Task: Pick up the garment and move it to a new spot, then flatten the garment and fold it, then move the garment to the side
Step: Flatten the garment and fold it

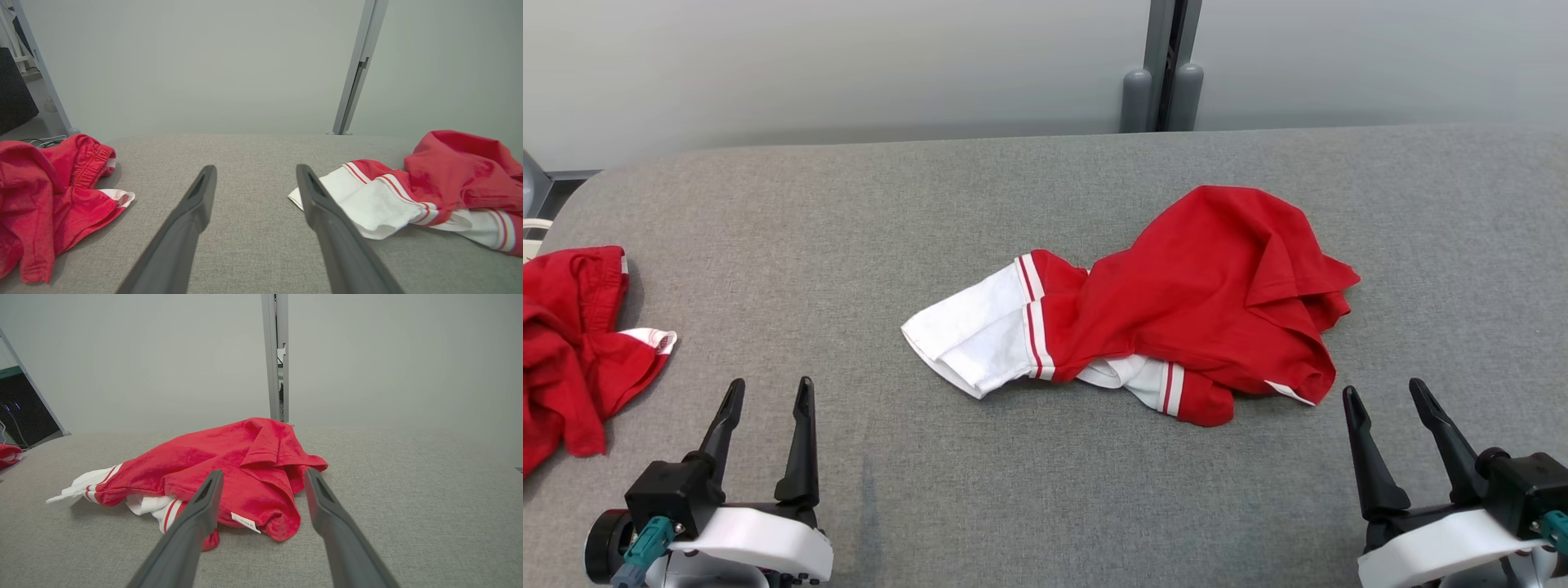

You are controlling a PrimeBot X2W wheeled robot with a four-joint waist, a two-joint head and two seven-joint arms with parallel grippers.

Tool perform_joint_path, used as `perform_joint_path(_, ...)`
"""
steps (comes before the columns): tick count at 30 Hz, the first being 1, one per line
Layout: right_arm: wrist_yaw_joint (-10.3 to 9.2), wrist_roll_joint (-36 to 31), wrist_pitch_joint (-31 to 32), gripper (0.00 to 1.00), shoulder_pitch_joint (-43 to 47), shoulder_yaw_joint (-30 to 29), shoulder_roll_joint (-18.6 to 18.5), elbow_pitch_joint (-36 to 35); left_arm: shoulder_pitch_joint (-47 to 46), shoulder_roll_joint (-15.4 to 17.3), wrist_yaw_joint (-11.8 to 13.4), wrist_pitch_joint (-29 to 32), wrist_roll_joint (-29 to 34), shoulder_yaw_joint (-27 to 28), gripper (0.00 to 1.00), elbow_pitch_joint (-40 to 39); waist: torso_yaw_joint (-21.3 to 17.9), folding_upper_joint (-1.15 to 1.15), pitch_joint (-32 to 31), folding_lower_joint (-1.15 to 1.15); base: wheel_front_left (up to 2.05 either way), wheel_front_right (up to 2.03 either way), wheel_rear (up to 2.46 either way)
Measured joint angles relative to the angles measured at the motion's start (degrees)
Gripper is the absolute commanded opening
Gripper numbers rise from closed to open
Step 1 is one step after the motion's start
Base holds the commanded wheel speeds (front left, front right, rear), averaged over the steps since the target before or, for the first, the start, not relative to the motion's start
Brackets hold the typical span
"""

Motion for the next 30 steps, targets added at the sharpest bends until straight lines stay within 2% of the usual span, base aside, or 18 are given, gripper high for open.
perform_joint_path(9,0.00,0.25,0.66,1.00,0.96,-0.52,0.26,-0.59,0.47,0.68,0.16,0.68,-0.03,-0.41,1.00,-0.88,-0.07,0.00,-0.51,0.00,0.00,0.00,0.00)
perform_joint_path(16,0.00,0.24,0.68,1.00,0.39,-1.42,0.32,1.82,0.48,0.86,0.43,0.99,-0.43,-0.67,1.00,-1.56,0.34,0.00,0.05,0.00,0.00,0.00,0.00)
perform_joint_path(23,0.00,-0.30,0.03,1.00,-4.59,-3.23,-0.57,6.98,-1.30,0.90,0.47,0.89,-0.45,-1.42,1.00,-2.63,1.45,0.00,2.88,0.00,0.00,0.00,0.00)
perform_joint_path(30,0.00,-0.29,-1.24,1.00,-11.65,-3.65,-3.12,16.70,-4.19,0.15,0.12,-0.12,-0.47,-2.92,1.00,-2.32,3.09,0.00,7.56,0.00,0.00,0.00,0.00)
